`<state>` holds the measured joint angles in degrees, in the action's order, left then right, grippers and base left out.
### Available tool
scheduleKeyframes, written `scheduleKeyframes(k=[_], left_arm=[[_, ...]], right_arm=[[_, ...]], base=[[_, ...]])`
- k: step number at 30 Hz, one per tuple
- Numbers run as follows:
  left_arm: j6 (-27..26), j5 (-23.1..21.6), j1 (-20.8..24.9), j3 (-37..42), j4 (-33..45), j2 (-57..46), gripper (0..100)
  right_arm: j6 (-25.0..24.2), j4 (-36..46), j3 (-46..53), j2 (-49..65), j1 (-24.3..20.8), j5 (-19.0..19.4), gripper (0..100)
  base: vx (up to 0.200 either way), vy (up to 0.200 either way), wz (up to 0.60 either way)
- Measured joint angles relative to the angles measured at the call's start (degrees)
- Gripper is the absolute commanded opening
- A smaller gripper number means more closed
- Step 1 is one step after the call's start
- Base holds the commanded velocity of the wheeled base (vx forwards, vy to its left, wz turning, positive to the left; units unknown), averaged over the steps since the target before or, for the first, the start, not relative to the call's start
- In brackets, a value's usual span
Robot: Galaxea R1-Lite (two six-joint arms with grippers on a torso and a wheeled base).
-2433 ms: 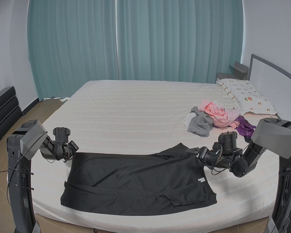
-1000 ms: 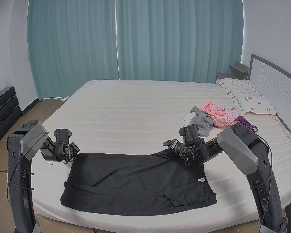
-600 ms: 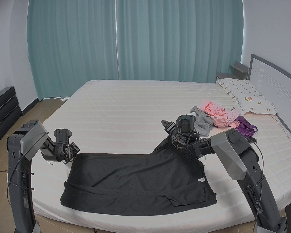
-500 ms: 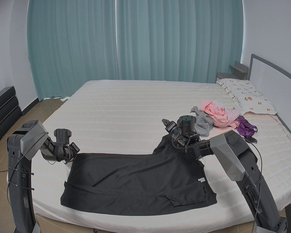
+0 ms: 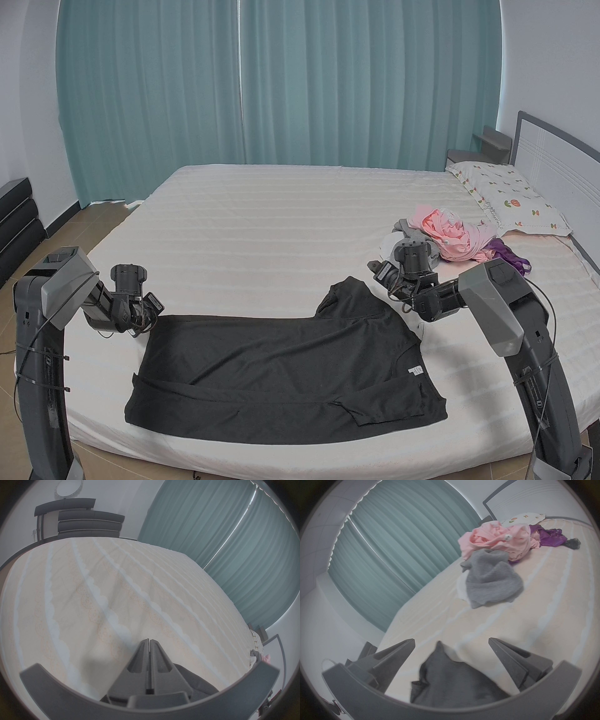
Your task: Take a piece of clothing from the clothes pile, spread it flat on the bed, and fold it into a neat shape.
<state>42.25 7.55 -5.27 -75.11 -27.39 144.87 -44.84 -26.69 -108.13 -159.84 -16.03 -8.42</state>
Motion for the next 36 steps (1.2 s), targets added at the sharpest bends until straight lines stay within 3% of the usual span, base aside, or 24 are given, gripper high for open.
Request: scheduleKeyframes(k=[9, 18, 19, 36], left_arm=[[0.1, 0.0, 0.1, 0.5, 0.0, -0.6, 0], [0.1, 0.0, 0.1, 0.8, 0.0, -0.7, 0], [0.1, 0.0, 0.1, 0.8, 0.0, -0.7, 0], [0.1, 0.0, 0.1, 1.0, 0.2, -1.5, 0]], right_arm=[[3.1, 0.0, 9.2, 2.1, 1.7, 6.2, 100], [3.7, -0.1, 11.7, 2.7, 1.7, 6.8, 100], [3.7, -0.1, 11.8, 2.7, 1.7, 6.8, 0], [3.7, -0.6, 15.7, 5.8, 2.3, 7.5, 0]], base=[[0.0, 0.0, 0.0], [0.0, 0.0, 0.0], [0.0, 0.0, 0.0], [0.0, 0.0, 0.0]])
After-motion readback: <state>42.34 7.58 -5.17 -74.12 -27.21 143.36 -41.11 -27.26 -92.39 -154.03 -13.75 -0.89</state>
